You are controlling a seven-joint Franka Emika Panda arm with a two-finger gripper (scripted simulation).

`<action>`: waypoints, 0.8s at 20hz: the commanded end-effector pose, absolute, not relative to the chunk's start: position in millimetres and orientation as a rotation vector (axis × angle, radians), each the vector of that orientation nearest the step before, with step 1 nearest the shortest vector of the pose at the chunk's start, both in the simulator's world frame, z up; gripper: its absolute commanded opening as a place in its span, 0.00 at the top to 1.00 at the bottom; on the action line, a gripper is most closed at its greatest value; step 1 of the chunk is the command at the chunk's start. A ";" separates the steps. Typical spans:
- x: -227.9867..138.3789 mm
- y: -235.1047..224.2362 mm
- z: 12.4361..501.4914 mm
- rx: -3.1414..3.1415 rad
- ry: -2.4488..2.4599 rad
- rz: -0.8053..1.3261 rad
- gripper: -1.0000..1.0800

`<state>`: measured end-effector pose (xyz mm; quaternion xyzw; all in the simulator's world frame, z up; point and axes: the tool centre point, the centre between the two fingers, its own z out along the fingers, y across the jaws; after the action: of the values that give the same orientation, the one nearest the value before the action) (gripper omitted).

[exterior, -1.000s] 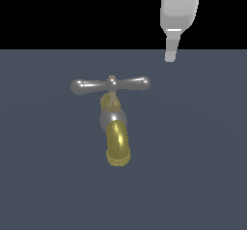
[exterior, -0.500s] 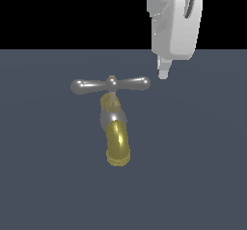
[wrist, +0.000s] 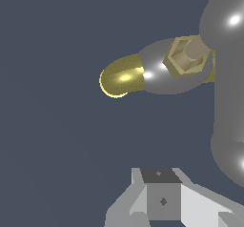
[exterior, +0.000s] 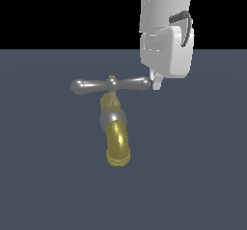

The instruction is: Turn on the faucet by rotating a designated handle.

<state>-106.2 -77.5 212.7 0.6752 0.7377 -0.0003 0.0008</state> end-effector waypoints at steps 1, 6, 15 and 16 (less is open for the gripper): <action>-102.7 -75.7 207.4 2.080 2.352 -0.001 1.00; -98.5 -72.9 200.3 2.028 2.398 -0.001 1.00; -97.0 -71.5 198.0 2.010 2.415 0.000 1.00; -97.2 -71.6 198.3 2.012 2.412 0.000 1.00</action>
<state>-97.1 -71.5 197.9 0.6397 0.7686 -0.0002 0.0000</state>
